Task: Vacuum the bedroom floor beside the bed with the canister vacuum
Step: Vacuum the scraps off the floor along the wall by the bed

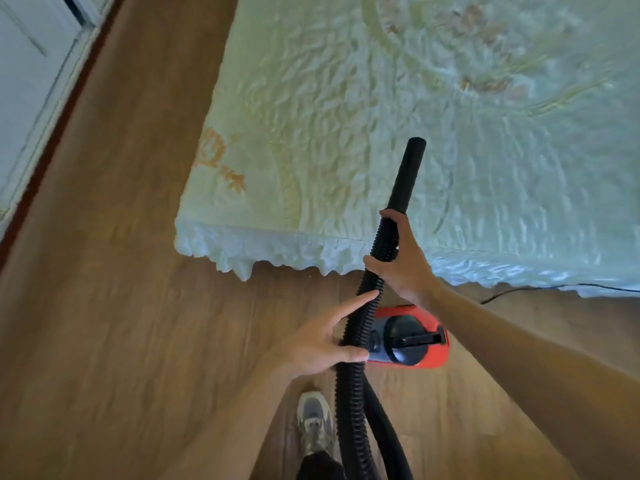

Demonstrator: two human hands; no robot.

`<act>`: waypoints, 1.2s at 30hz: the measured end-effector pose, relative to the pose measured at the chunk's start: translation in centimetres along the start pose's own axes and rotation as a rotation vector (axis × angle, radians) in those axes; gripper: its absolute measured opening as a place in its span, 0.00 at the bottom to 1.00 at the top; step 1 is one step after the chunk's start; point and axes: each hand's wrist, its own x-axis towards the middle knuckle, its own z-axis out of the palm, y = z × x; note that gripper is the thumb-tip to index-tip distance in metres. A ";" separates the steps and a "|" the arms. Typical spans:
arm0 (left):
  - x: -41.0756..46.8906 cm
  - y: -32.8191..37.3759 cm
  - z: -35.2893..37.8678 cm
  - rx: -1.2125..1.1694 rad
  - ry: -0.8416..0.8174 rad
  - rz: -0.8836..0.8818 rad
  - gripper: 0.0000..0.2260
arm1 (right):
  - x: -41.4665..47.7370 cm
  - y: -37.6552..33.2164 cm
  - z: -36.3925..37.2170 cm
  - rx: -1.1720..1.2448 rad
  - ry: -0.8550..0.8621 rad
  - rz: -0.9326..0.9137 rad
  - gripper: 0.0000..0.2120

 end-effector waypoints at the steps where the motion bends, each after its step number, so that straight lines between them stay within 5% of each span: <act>1: 1.2 0.5 1.0 0.036 -0.037 -0.017 0.39 | -0.4 0.9 -1.6 0.013 0.035 0.018 0.34; 10: 8.2 1.5 9.6 0.210 -0.234 -0.114 0.39 | -7.2 9.0 -11.4 0.193 0.328 0.242 0.33; 20: 10.2 -2.4 18.1 0.475 -0.481 -0.086 0.37 | -17.0 15.6 -13.8 0.326 0.598 0.519 0.32; 36: 15.6 -8.3 30.2 0.389 -0.549 -0.178 0.37 | -22.6 27.0 -19.4 0.432 0.701 0.714 0.32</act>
